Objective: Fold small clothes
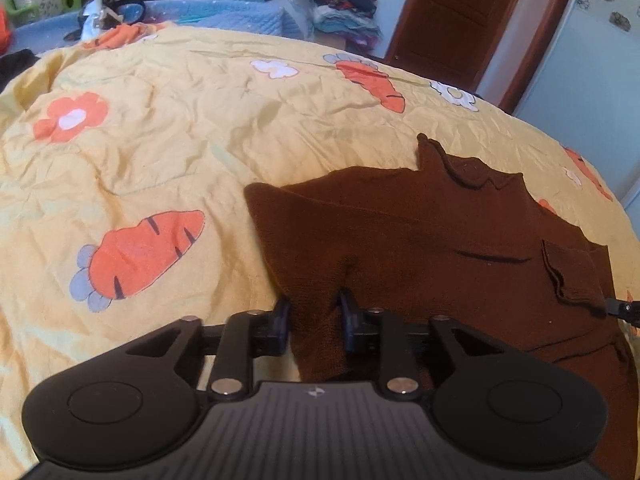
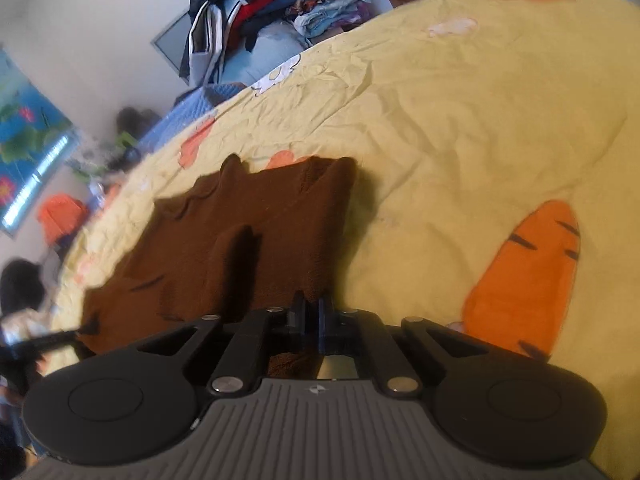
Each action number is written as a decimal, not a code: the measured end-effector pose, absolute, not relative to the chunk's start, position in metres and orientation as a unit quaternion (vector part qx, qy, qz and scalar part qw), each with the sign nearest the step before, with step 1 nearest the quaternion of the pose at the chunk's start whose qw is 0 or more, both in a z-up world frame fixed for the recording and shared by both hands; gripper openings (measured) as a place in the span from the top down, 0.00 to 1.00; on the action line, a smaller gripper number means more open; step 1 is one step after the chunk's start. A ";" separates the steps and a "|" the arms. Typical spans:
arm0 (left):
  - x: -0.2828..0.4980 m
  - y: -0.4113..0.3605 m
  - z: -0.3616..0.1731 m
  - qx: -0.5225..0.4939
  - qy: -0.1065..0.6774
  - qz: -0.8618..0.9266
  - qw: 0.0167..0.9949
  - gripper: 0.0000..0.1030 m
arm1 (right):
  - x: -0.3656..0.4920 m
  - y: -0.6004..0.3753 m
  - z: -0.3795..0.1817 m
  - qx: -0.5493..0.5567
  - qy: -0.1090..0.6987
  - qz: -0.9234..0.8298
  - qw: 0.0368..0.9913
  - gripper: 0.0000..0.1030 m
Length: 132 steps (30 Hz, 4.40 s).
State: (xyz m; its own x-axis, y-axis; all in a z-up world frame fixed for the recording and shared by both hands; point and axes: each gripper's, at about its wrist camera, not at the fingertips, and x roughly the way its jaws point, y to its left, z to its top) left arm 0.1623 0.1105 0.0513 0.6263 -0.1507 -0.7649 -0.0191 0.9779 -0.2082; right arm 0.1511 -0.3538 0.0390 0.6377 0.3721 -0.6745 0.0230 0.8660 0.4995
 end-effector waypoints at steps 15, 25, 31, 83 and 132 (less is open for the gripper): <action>0.144 0.019 0.036 0.064 0.379 -0.084 0.919 0.26 | 0.171 -0.224 0.047 0.067 0.384 0.173 0.905 0.51; 0.062 0.011 0.052 0.064 0.330 -0.127 0.933 0.22 | 0.098 -0.233 0.074 0.110 0.352 0.185 0.911 0.14; 0.014 0.024 0.030 0.047 0.369 -0.087 0.924 0.16 | 0.023 -0.224 0.035 -0.008 0.359 0.150 0.921 0.01; -0.150 0.049 0.016 -0.001 0.359 -0.037 0.933 0.00 | -0.140 -0.207 0.032 -0.034 0.347 0.113 0.930 0.00; -0.084 0.145 0.043 -0.326 0.467 -0.220 0.792 0.94 | -0.108 -0.358 0.054 0.420 0.422 0.249 0.764 0.87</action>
State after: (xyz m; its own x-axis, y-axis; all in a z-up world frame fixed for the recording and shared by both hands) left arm -0.0843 0.1455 0.0430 0.4674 -0.6527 -0.5963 0.0434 0.6906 -0.7219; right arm -0.1081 -0.3579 0.0540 0.5199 0.7350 -0.4353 -0.0267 0.5233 0.8517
